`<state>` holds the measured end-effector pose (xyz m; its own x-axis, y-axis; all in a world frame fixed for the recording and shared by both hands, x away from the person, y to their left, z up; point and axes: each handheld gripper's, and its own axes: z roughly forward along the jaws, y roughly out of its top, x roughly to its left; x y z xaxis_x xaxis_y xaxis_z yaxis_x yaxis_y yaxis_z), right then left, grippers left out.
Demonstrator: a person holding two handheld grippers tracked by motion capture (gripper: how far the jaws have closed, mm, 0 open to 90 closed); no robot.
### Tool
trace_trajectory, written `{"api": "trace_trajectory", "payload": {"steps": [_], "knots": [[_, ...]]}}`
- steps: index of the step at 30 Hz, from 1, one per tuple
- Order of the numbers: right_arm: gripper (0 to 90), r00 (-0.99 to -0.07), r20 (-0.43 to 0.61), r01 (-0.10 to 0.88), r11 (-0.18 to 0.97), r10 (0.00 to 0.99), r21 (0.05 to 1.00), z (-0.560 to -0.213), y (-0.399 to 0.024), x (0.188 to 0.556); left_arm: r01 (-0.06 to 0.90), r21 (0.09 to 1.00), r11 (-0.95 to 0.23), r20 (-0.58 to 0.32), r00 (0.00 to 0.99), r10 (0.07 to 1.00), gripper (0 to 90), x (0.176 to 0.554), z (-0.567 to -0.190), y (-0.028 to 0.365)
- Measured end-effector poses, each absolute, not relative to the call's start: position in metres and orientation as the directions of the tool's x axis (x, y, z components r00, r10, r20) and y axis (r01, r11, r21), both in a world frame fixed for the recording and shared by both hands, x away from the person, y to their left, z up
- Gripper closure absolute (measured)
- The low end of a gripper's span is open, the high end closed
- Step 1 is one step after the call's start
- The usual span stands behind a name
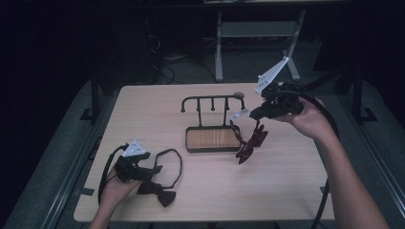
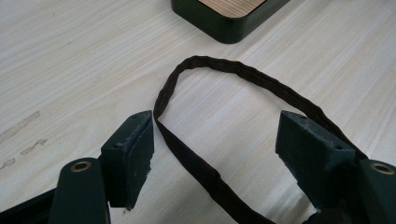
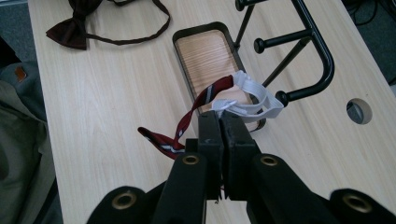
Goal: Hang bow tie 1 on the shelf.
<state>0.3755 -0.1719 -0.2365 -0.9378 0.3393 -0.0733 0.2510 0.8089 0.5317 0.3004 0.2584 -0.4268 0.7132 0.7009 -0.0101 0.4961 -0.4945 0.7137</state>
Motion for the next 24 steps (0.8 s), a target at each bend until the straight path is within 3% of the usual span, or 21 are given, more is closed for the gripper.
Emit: {"api": "trace_trajectory", "payload": {"steps": [24], "knots": [[87.1, -0.934, -0.08, 0.257, 0.808, 0.349, 0.531, -0.221, -0.168, 0.388, 0.5, 0.714, -0.491, -0.018, 0.713, 0.701, 28.5, 0.3, -0.428, 0.257]]}}
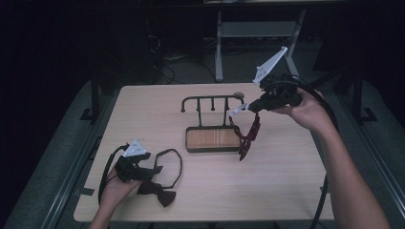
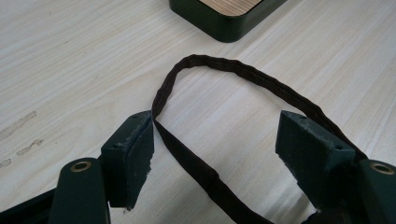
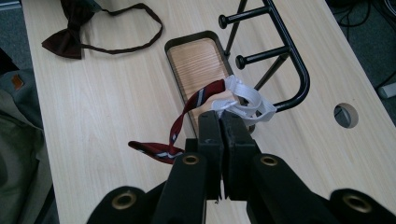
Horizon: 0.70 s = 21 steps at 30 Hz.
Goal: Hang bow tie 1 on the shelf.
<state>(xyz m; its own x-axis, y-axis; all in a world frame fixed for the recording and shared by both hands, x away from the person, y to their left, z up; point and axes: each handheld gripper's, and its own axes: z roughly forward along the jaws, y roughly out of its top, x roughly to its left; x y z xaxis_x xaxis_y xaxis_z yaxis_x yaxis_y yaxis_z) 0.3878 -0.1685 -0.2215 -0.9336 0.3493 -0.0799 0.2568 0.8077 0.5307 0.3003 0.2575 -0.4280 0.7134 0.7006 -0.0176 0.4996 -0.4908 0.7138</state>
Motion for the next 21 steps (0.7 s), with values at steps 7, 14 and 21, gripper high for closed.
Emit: {"api": "trace_trajectory", "payload": {"steps": [7, 14, 21], "knots": [[87.2, -0.935, -0.099, 0.242, 0.815, 0.342, 0.527, -0.218, -0.166, 0.387, 0.5, 0.711, -0.495, -0.016, 0.715, 0.699, 28.5, 0.3, -0.428, 0.258], [87.1, -0.928, -0.089, 0.265, 0.811, 0.361, 0.522, -0.217, -0.169, 0.394, 0.5, 0.709, -0.498, -0.016, 0.717, 0.697, 28.5, 0.3, -0.428, 0.257], [87.1, -0.915, -0.065, 0.314, 0.802, 0.399, 0.508, -0.224, -0.173, 0.408, 0.501, 0.708, -0.498, -0.017, 0.717, 0.697, 28.5, 0.3, -0.428, 0.257]]}}
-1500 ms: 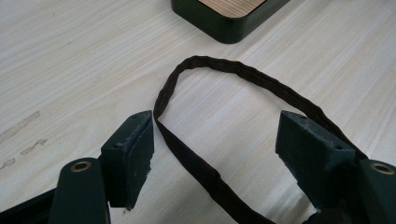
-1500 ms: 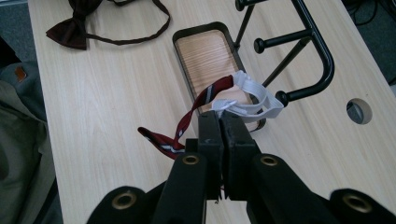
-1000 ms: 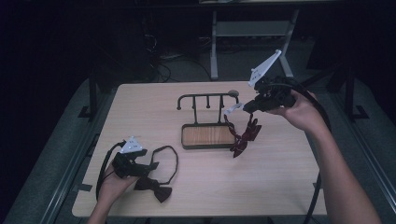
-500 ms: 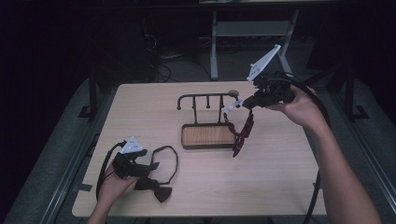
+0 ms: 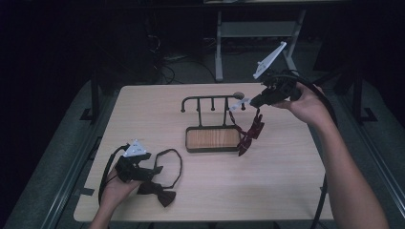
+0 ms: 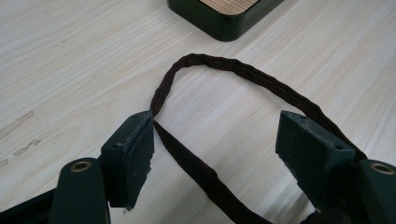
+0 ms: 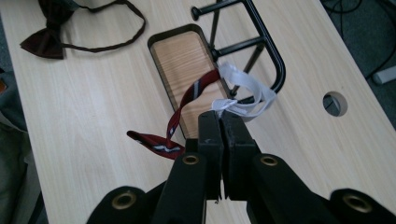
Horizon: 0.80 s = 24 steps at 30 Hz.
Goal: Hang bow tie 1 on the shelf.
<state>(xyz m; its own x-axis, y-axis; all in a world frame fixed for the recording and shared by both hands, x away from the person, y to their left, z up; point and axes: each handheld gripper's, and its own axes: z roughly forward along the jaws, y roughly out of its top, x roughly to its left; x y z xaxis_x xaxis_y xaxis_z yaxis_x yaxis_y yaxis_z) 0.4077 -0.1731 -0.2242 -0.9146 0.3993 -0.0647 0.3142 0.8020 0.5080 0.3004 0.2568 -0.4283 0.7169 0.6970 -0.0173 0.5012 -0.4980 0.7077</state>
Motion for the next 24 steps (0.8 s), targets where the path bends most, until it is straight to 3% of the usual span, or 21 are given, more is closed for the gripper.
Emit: {"api": "trace_trajectory", "payload": {"steps": [24], "knots": [[86.7, -0.862, 0.014, 0.454, 0.76, 0.507, 0.465, -0.265, -0.187, 0.445, 0.499, 0.704, -0.505, -0.015, 0.722, 0.692, 28.5, 0.3, -0.429, 0.255]]}}
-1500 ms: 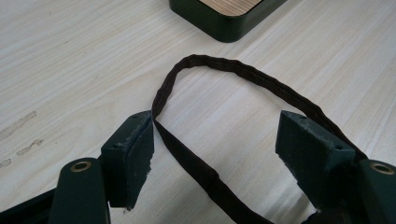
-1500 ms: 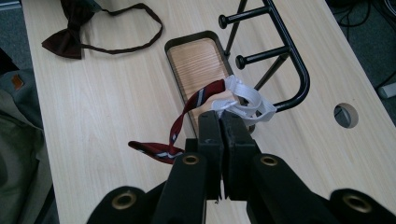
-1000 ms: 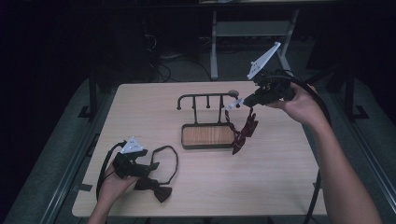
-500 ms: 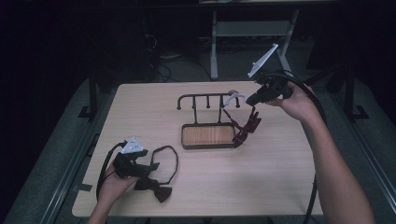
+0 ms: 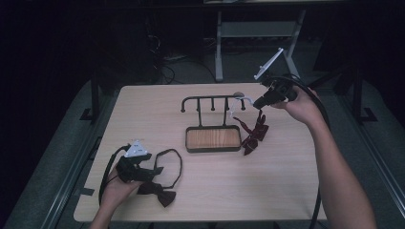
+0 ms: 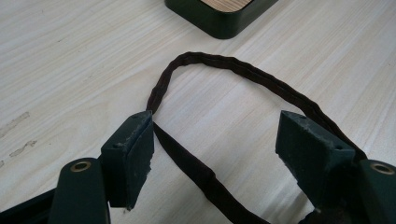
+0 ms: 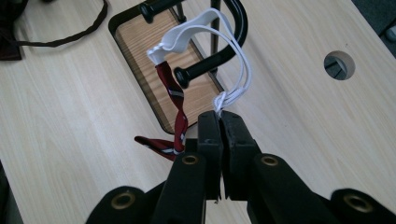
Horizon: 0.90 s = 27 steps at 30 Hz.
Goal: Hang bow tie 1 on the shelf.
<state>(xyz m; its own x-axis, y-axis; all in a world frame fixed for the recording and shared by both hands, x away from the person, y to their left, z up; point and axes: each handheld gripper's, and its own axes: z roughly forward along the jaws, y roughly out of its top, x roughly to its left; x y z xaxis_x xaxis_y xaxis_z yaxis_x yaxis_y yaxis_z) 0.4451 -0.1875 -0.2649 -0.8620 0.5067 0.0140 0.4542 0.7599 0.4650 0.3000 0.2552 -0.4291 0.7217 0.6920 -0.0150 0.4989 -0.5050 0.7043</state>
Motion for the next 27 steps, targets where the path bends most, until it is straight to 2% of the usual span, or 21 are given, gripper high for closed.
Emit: {"api": "trace_trajectory", "payload": {"steps": [13, 17, 27], "knots": [[85.4, -0.851, 0.025, 0.477, 0.751, 0.525, 0.456, -0.271, -0.19, 0.449, 0.497, 0.702, -0.51, -0.011, 0.724, 0.69, 28.5, 0.3, -0.429, 0.255], [82.5, -0.844, 0.033, 0.489, 0.744, 0.535, 0.456, -0.275, -0.193, 0.448, 0.499, 0.701, -0.509, -0.014, 0.723, 0.691, 28.5, 0.3, -0.429, 0.255], [80.6, -0.853, 0.049, 0.478, 0.74, 0.52, 0.472, -0.281, -0.198, 0.444, 0.495, 0.699, -0.516, -0.005, 0.726, 0.688, 28.5, 0.3, -0.429, 0.255]]}}
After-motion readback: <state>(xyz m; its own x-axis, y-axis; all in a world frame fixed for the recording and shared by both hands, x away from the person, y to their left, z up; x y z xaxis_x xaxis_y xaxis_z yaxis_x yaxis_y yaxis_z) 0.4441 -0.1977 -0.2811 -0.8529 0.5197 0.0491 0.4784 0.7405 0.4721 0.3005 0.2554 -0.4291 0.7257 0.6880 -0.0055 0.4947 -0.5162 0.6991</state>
